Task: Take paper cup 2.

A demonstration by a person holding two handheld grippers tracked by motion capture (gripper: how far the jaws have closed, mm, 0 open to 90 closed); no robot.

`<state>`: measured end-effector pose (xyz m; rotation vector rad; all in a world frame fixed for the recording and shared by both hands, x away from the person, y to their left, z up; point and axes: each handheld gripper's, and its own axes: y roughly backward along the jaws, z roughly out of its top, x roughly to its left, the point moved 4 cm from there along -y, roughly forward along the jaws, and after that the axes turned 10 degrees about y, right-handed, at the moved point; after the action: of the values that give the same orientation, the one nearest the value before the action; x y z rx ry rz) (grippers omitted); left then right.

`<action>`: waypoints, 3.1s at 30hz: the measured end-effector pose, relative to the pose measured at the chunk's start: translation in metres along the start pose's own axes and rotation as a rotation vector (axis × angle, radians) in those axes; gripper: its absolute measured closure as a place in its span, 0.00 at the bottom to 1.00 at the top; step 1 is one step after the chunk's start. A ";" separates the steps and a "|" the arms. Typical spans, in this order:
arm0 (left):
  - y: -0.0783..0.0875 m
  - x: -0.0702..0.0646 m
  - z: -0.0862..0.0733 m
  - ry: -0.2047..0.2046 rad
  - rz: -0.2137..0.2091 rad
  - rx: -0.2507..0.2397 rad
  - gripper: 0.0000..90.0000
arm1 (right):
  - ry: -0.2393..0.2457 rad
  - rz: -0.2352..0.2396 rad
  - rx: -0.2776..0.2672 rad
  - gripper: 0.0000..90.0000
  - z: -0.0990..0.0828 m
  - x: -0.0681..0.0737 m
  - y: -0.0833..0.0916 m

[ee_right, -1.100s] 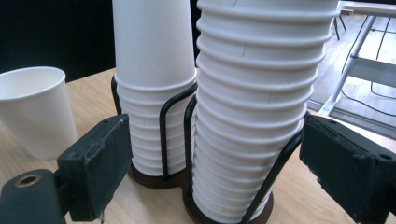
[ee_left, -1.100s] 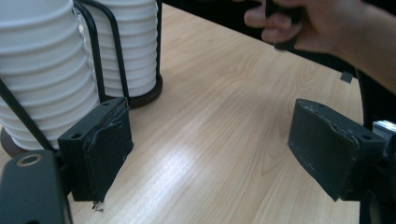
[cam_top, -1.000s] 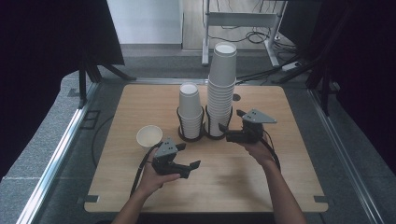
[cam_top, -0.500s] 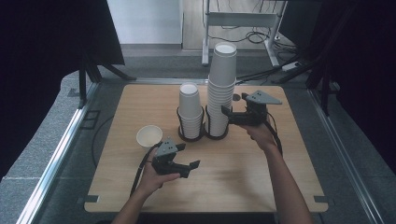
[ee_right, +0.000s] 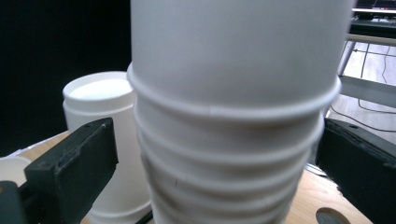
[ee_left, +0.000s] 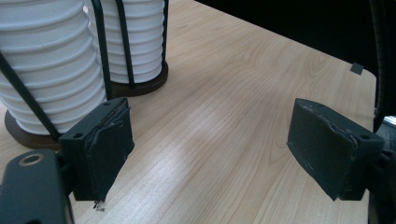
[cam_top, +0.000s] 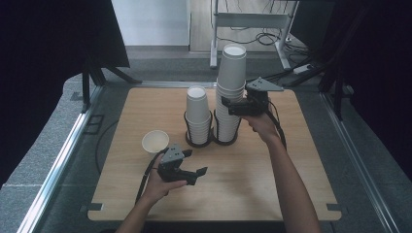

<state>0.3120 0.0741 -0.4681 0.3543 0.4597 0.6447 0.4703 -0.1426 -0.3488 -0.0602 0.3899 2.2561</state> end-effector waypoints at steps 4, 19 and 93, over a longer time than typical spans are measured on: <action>0.000 0.002 -0.001 0.008 0.002 -0.003 0.16 | -0.004 -0.008 0.007 0.00 0.006 -0.002 -0.008; -0.007 -0.001 0.003 0.026 -0.014 -0.001 0.15 | -0.039 -0.009 0.000 0.04 0.006 -0.004 -0.012; -0.060 0.030 0.240 -0.017 0.009 -0.156 0.02 | -0.013 -0.001 -0.007 0.05 0.004 -0.002 -0.008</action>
<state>0.4854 0.0075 -0.3017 0.2144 0.3892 0.6817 0.4781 -0.1377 -0.3468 -0.0487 0.3749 2.2555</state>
